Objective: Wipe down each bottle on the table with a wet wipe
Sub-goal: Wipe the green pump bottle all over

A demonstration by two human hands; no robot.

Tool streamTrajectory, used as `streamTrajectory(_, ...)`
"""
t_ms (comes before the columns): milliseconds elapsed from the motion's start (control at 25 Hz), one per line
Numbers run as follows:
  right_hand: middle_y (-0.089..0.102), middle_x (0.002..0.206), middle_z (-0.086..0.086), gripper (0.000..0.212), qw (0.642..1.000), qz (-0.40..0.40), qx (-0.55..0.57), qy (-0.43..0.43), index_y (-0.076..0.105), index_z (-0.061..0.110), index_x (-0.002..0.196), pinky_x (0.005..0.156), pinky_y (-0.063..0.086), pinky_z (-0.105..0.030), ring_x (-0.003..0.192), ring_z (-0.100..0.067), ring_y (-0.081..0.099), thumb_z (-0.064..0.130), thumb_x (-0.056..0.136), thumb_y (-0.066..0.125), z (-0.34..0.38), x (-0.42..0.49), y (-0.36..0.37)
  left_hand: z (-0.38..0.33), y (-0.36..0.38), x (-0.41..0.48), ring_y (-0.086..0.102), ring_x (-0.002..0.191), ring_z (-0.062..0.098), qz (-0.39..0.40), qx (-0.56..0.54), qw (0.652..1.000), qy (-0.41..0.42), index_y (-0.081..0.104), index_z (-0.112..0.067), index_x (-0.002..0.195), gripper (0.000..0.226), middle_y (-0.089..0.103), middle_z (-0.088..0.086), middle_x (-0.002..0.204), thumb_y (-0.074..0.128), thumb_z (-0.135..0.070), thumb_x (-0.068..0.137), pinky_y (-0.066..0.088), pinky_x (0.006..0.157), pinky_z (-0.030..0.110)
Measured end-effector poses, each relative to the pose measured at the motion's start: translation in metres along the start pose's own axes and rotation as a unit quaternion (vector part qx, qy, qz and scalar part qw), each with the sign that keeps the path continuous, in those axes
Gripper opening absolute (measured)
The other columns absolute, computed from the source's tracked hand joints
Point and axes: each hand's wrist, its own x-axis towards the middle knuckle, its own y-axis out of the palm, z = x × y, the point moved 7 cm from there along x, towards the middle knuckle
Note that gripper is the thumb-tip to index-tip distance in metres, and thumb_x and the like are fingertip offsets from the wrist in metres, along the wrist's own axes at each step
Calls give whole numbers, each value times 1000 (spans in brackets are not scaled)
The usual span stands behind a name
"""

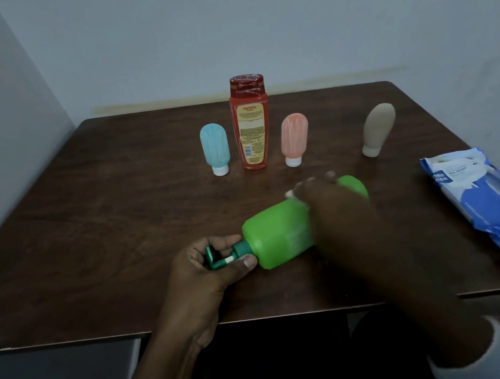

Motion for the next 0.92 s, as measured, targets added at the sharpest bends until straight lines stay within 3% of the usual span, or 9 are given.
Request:
streamTrajectory(80, 40, 152, -11, 60, 991, 9, -1, -132, 41, 11, 146, 121, 5, -34, 144, -26, 31, 10, 87, 55, 54, -12, 33, -2, 1, -3, 75, 79, 20, 8, -14, 1000, -3, 75, -5, 89, 29, 79, 15, 92, 82, 8, 63, 63, 72, 26)
streamTrajectory(160, 54, 141, -12, 53, 983, -3, -10, -181, 55, 7, 135, 120, 13, -41, 135, -30, 45, 16, 84, 43, 82, -27, 45, -3, 3, -5, 76, 80, 20, 17, -27, 999, 1, 78, -9, 82, 25, 80, 17, 93, 80, 6, 62, 62, 71, 25)
streamTrajectory(240, 49, 147, -10, 57, 984, -30, -37, -173, 48, 10, 142, 120, 7, -41, 139, -27, 41, 13, 85, 42, 62, -22, 33, -1, 2, -4, 76, 84, 22, 6, -32, 999, -7, 78, -12, 80, 25, 80, 18, 95, 82, 3, 60, 64, 75, 28)
streamTrajectory(320, 33, 158, -4, 62, 993, -13, -61, -100, 33, 19, 151, 117, -9, -33, 148, -22, 23, 14, 90, 43, 12, -10, 19, 2, -1, -2, 75, 90, 28, -6, -41, 999, -20, 76, -7, 87, 31, 78, 21, 101, 84, 0, 58, 64, 85, 35)
streamTrajectory(360, 32, 158, -1, 61, 996, -10, -63, -60, 32, 24, 151, 117, -11, -33, 149, -21, 20, 17, 92, 41, -15, -5, 11, 3, -1, -1, 76, 91, 29, -11, -53, 998, -28, 74, -4, 90, 34, 78, 22, 103, 83, 1, 58, 64, 87, 38)
streamTrajectory(560, 44, 151, 7, 63, 998, -44, -39, 19, 43, 30, 146, 119, 7, -51, 143, -29, 32, 3, 90, 49, -74, -8, -8, 4, 2, 1, 79, 85, 27, -22, -95, 994, -56, 68, 9, 101, 35, 78, 22, 97, 76, 4, 67, 66, 74, 32)
streamTrajectory(760, 44, 150, -1, 64, 996, -82, 3, -34, 45, 19, 144, 120, 11, -44, 145, -30, 30, -5, 87, 59, -87, -28, -13, 1, 1, 4, 79, 86, 25, -6, -106, 991, -78, 68, 12, 98, 29, 78, 21, 94, 73, 0, 72, 65, 73, 30)
streamTrajectory(840, 42, 147, -3, 66, 991, -110, -28, -74, 53, 14, 139, 115, 18, -44, 140, -27, 30, -9, 79, 68, -83, -39, -14, 2, 0, 5, 79, 89, 27, 4, -101, 991, -89, 66, 14, 102, 34, 77, 22, 98, 73, -1, 73, 65, 75, 32)
streamTrajectory(920, 41, 144, 0, 63, 981, -140, -61, -116, 56, 13, 136, 114, 21, -46, 137, -26, 32, -8, 78, 65, -70, -46, -8, 3, 0, 6, 79, 90, 27, 13, -93, 991, -100, 67, 14, 100, 32, 78, 21, 98, 73, -2, 73, 66, 77, 34)
